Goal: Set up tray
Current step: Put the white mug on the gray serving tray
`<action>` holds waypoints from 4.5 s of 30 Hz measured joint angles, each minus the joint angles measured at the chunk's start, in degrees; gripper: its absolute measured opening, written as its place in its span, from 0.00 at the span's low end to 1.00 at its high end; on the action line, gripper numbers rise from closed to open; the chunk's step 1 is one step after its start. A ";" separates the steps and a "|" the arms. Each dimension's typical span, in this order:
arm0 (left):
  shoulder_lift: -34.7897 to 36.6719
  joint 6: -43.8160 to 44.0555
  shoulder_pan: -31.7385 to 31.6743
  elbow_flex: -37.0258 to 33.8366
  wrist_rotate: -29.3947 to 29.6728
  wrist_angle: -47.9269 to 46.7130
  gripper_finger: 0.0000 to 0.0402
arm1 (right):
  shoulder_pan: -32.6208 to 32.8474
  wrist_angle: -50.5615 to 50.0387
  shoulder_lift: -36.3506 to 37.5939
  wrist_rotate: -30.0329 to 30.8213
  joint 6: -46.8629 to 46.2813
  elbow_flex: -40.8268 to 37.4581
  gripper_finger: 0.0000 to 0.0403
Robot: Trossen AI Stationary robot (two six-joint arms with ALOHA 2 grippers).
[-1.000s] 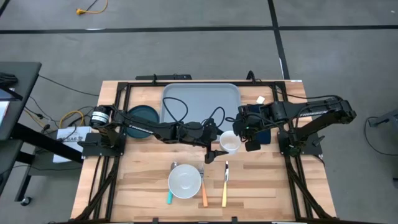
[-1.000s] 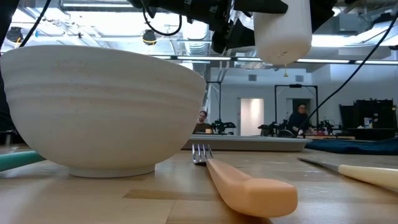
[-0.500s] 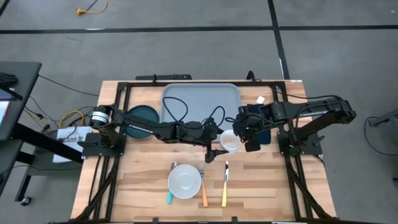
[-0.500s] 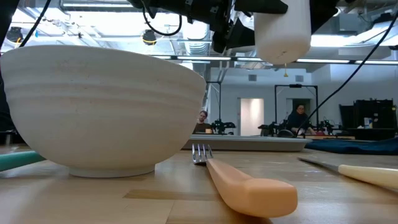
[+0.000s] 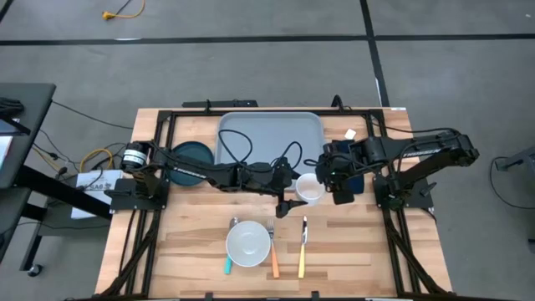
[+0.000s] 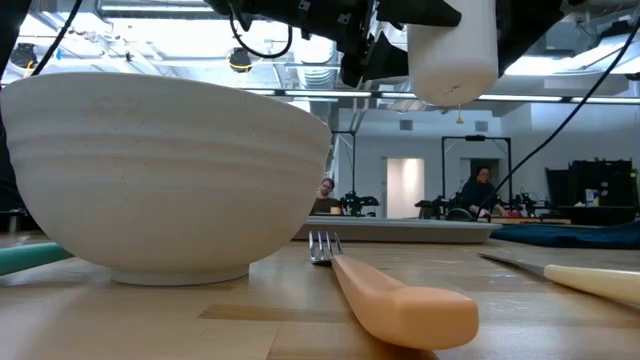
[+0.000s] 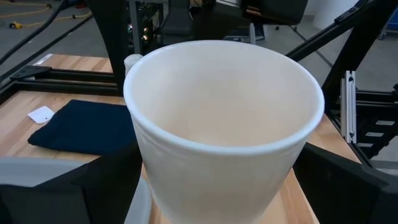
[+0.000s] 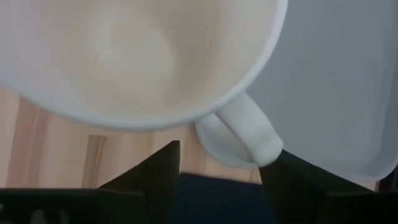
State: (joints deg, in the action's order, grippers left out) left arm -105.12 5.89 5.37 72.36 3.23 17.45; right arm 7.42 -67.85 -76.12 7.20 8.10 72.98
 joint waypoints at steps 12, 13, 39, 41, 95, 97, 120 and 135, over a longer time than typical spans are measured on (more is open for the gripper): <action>0.00 -0.42 -0.15 0.00 0.26 -0.09 0.92 | 0.07 -5.63 0.08 -2.25 -0.45 7.56 0.52; 0.00 -0.42 -0.26 0.00 0.26 -0.09 0.92 | 0.07 -6.21 0.09 -2.25 -0.60 8.27 0.52; 13.07 -9.68 -2.59 0.07 12.12 -13.44 0.92 | -0.46 -17.25 0.09 -2.21 -7.72 11.60 0.53; 13.07 -9.90 -2.40 0.07 12.21 -13.68 0.92 | -0.44 -17.23 0.09 -2.21 -7.74 11.60 0.53; 20.42 -12.70 -1.84 -0.04 18.42 -26.60 0.92 | -0.44 -17.06 0.07 -2.23 -8.15 11.60 0.52; 21.78 -14.46 -1.92 -0.04 22.59 -29.39 0.92 | -0.44 -17.06 0.07 -2.23 -8.15 11.60 0.52; 26.19 -14.85 -30.82 -17.67 -3.96 -22.63 0.92 | -0.46 -16.73 0.07 -2.23 -8.15 11.60 0.52; 26.16 -18.83 -50.12 -37.57 -21.38 9.46 0.92 | -0.48 -16.53 0.07 -2.18 -7.70 11.60 0.53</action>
State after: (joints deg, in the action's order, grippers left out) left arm -78.96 -12.94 -44.76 34.79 -18.15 26.91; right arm 6.94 -84.38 -76.05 5.03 0.40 84.58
